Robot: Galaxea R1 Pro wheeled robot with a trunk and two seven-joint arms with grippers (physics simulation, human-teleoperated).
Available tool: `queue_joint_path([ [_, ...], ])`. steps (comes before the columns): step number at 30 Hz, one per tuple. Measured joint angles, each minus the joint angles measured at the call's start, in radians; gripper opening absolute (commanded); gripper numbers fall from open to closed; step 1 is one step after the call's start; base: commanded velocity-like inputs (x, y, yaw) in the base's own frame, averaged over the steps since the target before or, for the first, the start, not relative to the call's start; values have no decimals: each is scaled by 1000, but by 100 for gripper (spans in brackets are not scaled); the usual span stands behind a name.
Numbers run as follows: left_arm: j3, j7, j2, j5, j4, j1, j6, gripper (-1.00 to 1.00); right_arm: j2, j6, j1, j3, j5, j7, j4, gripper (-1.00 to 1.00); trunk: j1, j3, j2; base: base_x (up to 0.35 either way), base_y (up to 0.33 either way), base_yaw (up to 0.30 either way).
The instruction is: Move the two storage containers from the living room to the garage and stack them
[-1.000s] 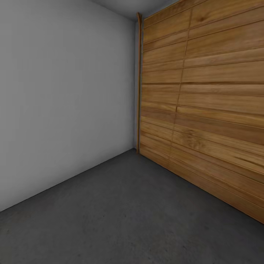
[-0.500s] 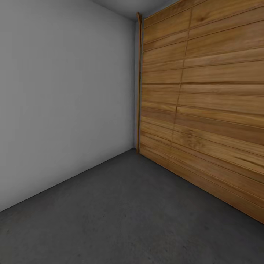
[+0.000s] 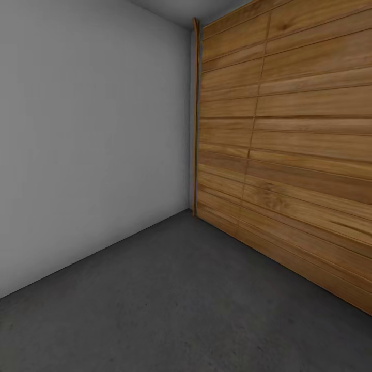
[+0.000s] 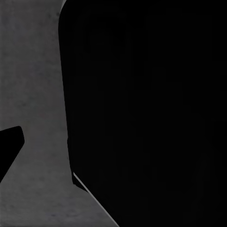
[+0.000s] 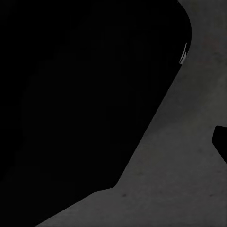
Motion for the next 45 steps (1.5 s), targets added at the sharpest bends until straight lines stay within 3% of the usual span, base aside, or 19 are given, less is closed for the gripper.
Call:
queue_joint_path([
  [45,0,0,0,0,0,0,0,100,0,0,0,0,0,0,0,100,0,0,0,0,0,0],
])
